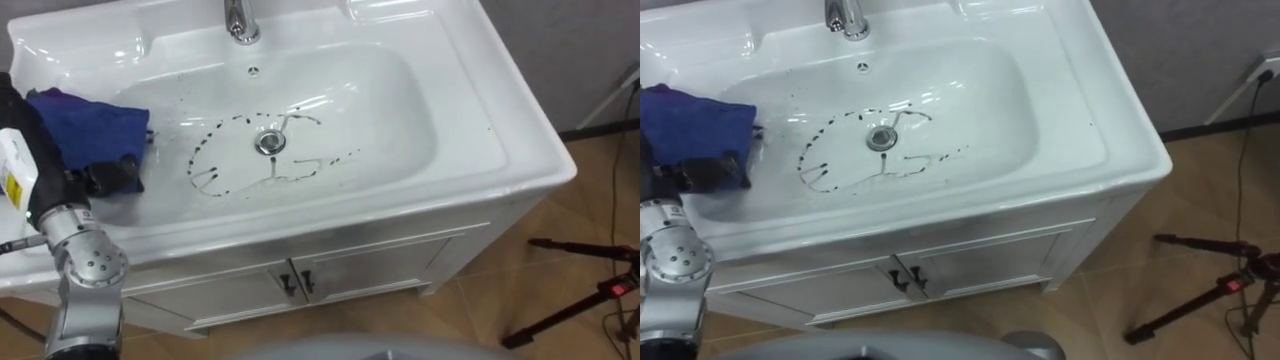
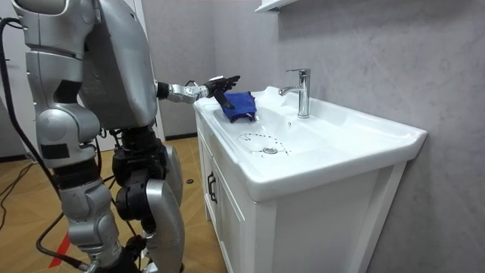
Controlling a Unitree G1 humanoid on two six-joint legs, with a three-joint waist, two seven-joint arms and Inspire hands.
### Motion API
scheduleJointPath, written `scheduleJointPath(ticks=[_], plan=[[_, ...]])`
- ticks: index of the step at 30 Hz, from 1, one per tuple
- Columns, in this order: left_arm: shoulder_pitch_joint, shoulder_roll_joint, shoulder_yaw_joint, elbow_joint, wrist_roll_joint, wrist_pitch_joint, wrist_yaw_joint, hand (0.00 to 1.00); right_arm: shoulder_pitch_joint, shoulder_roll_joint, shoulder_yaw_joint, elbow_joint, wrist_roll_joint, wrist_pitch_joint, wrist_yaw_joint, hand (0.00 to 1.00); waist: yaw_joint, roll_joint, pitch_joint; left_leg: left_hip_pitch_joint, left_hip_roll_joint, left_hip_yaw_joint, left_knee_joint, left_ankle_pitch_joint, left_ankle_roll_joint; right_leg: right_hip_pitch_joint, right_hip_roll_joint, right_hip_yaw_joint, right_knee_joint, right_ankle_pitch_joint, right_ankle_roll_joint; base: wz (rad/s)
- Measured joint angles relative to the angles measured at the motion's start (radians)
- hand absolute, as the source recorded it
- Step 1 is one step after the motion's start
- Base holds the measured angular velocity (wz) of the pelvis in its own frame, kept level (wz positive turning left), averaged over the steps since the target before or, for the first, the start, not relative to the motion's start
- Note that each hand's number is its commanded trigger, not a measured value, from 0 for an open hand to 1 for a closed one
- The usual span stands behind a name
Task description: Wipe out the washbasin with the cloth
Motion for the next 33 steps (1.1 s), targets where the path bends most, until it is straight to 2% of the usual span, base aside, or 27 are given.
scheduleJointPath(ticks=[9,20,22,24,29,33], plan=[[-0.001,0.000,0.000,0.047,0.000,0.022,0.000,0.00,0.001,-0.001,0.002,0.001,0.001,0.000,0.001,0.00,-0.001,0.011,0.0023,0.004,0.000,0.002,-0.007,0.000,0.000,-0.003,0.003,0.015,0.002,0.000,0.000,0.01],[-0.024,0.001,0.004,0.066,0.000,0.036,0.000,0.00,0.010,-0.001,0.029,-0.002,0.008,0.001,0.005,0.00,-0.002,0.010,-0.0005,0.003,0.000,0.003,-0.007,-0.001,0.001,-0.019,0.005,0.025,0.018,0.002,-0.001,-0.02],[-0.039,0.006,0.007,0.072,-0.001,0.040,0.000,0.00,0.013,-0.001,0.028,-0.002,0.009,0.003,0.012,0.00,-0.002,0.010,-0.0012,0.003,0.000,0.003,-0.007,-0.001,0.002,-0.020,0.005,0.025,0.020,0.002,-0.001,0.00],[-0.053,0.030,0.007,0.072,0.002,0.047,-0.003,0.00,0.013,-0.001,0.029,-0.002,0.012,0.019,0.014,0.00,-0.001,0.007,-0.0016,0.003,0.000,0.003,-0.008,-0.001,0.002,-0.022,0.006,0.026,0.024,0.002,-0.001,0.00],[-0.084,0.068,0.021,0.072,0.002,0.065,-0.008,0.00,0.015,-0.001,0.029,-0.009,0.022,0.022,0.014,0.00,0.005,0.000,-0.0045,-0.004,0.000,0.006,-0.017,-0.002,0.003,-0.036,0.006,0.028,0.035,0.002,-0.002,-0.05],[-0.109,0.071,0.038,0.072,0.003,0.079,-0.008,0.00,0.019,-0.001,0.030,-0.012,0.031,0.022,0.013,0.00,0.005,-0.005,-0.0065,-0.011,0.000,0.006,-0.014,-0.002,0.003,-0.040,0.005,0.027,0.035,0.002,-0.002,0.00]])
